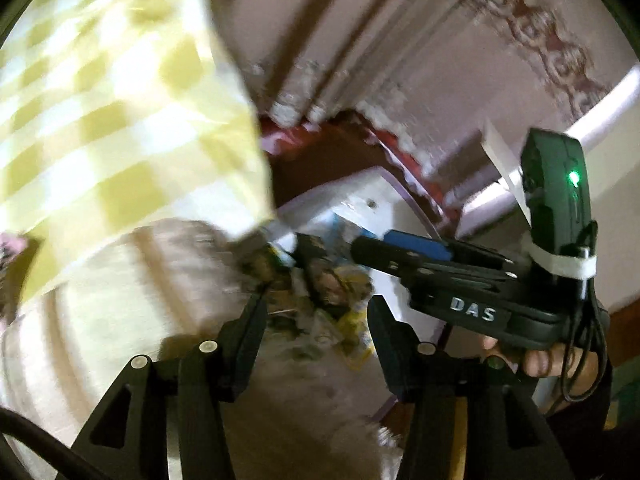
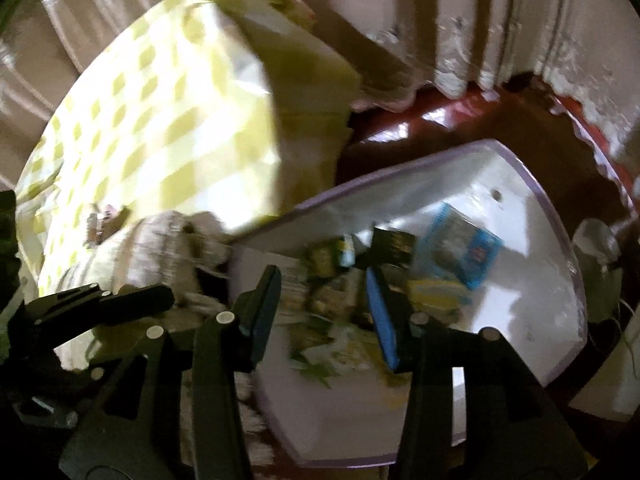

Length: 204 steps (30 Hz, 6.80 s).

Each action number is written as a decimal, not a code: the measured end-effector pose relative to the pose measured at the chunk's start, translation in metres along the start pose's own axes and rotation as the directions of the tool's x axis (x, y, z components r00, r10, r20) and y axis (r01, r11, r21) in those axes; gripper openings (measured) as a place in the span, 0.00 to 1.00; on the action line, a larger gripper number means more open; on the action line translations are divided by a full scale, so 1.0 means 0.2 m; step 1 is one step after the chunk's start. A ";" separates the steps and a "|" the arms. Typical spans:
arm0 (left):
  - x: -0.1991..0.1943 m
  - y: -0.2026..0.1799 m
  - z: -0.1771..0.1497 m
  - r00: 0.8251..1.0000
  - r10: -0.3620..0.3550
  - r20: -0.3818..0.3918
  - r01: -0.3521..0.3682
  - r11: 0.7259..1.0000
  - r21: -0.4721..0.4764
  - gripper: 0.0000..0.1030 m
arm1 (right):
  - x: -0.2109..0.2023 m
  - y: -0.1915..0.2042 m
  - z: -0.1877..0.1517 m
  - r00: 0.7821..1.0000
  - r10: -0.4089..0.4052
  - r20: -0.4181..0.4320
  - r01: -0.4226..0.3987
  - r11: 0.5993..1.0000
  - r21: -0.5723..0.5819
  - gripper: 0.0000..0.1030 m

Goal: Organize snacks
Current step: 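Move both tools back over the remaining snacks on the table, then grasp the pink-wrapped chocolate candy with the right tool, then grasp the small orange-edged lemon packet with the left tool while the right tool holds the candy, then carry both snacks over the white box, then open both tools to drop the snacks into the white box, then move both tools back over the last snacks on the table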

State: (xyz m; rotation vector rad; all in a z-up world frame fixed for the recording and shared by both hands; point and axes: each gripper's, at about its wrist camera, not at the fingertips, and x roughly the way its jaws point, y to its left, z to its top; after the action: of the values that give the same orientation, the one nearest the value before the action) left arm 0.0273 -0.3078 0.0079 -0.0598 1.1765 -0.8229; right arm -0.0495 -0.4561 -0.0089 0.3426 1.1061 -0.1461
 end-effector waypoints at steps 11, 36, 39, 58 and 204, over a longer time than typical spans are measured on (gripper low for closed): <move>-0.65 0.70 -0.24 0.933 0.299 0.199 -0.212 0.906 -0.367 0.52 | 0.01 0.47 0.07 0.991 0.130 0.015 -0.126 0.980 -0.156 0.51; -0.68 1.52 -0.36 0.936 0.272 -0.225 -0.344 0.846 -0.408 0.55 | 0.35 1.30 0.04 0.968 0.190 -0.162 -0.239 0.891 -0.386 0.62; -0.62 1.50 -0.32 0.926 0.272 -0.262 -0.351 0.877 -0.328 0.54 | 0.39 1.36 0.04 0.965 0.186 -0.183 -0.247 0.880 -0.406 0.62; -0.58 1.55 -0.16 0.932 0.357 -0.060 -0.348 0.841 -0.415 0.15 | 0.65 1.49 0.14 0.963 0.135 -0.233 -0.219 0.896 -0.386 0.62; -0.65 0.67 -0.15 0.754 0.639 0.150 -0.596 0.762 -0.251 0.70 | -0.27 0.27 0.17 0.887 -0.313 0.340 0.358 0.931 -0.074 0.90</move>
State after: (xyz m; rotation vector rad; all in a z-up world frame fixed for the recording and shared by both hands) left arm 0.0569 -0.1229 0.0380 0.0821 0.9591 -0.0996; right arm -0.0293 -0.4207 0.0641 -0.0027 0.8342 -0.4203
